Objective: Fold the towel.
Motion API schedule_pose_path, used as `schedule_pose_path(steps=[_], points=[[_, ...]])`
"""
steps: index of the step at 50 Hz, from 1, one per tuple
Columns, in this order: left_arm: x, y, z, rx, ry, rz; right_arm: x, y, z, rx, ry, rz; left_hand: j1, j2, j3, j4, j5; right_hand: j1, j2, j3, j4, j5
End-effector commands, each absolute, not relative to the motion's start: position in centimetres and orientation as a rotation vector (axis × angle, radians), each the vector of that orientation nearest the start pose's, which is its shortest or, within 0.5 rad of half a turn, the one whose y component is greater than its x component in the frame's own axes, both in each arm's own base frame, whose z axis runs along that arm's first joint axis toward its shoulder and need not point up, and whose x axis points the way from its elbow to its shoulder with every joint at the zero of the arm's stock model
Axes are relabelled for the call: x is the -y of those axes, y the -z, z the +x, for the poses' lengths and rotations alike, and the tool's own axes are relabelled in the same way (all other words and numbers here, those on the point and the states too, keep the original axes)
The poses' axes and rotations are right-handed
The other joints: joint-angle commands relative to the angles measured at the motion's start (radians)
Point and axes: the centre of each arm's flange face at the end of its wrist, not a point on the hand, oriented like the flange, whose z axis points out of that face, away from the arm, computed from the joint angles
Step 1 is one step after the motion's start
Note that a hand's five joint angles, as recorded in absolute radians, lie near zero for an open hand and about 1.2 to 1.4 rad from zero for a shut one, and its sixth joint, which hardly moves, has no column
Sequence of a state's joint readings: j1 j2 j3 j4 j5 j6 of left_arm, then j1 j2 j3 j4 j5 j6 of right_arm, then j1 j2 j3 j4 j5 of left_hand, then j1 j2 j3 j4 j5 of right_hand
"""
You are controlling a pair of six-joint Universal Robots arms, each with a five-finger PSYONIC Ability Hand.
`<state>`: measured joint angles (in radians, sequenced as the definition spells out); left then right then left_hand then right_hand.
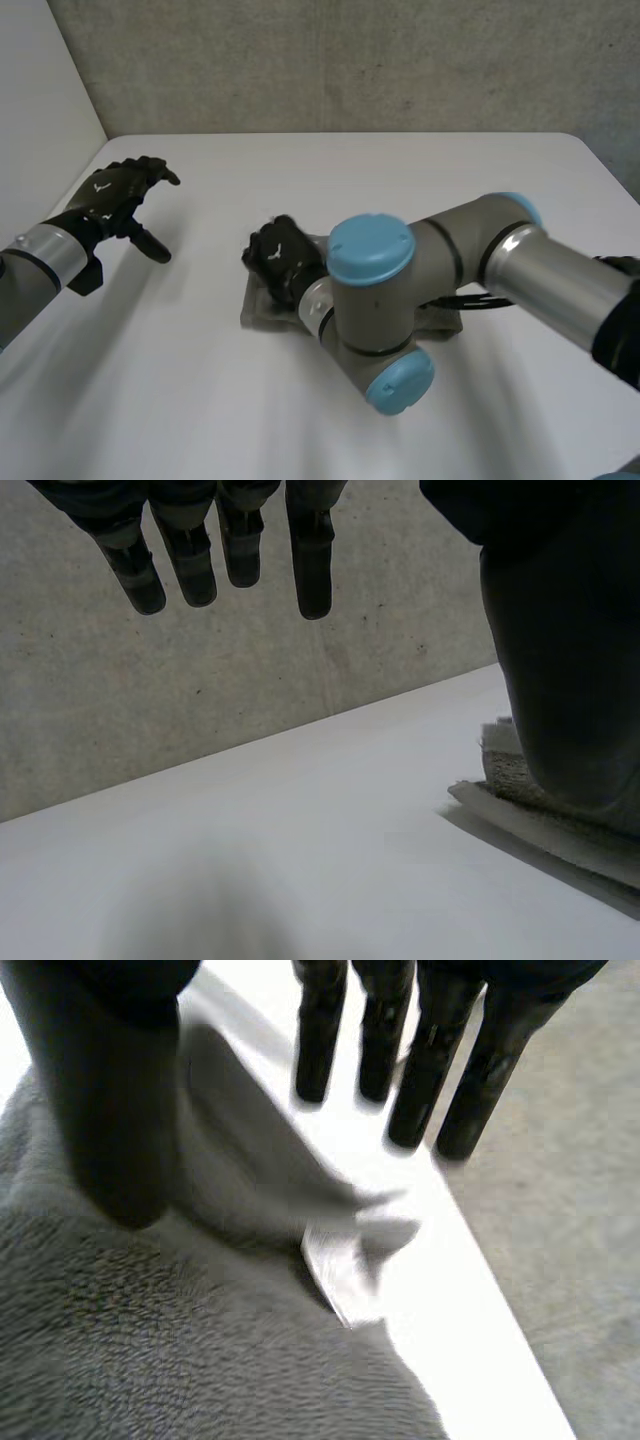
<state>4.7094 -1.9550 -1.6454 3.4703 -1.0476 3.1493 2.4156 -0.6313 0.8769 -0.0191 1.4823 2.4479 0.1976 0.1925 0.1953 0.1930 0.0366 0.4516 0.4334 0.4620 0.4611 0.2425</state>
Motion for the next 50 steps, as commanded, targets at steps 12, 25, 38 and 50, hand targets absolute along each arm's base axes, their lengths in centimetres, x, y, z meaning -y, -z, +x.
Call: schedule_pose_path(steps=[12,25,38,50], points=[[34.6,-18.9,-18.7,-2.611,2.305,0.667,26.4,-25.4,38.5,-1.719,2.045,-1.255,-0.011,-0.005,-0.008,-0.006,-0.024,-0.277,-0.259,-0.288,-0.287,-0.242],[34.3,-18.7,-19.0,-2.625,2.298,0.680,25.6,-20.0,29.4,-2.179,1.739,-1.225,-0.011,-0.005,-0.008,-0.006,-0.024,-0.241,-0.223,-0.251,-0.250,-0.206],[34.0,-18.6,-19.4,-2.632,2.297,0.695,25.0,-13.8,26.7,-2.256,1.719,-1.178,-0.011,-0.005,-0.008,-0.006,-0.024,0.080,0.098,0.069,0.070,0.114],[34.0,-18.6,-19.4,-2.634,2.295,0.695,26.0,-11.7,26.8,-2.260,1.737,-1.181,-0.011,-0.005,-0.008,-0.006,-0.024,0.505,0.523,0.494,0.495,0.539]])
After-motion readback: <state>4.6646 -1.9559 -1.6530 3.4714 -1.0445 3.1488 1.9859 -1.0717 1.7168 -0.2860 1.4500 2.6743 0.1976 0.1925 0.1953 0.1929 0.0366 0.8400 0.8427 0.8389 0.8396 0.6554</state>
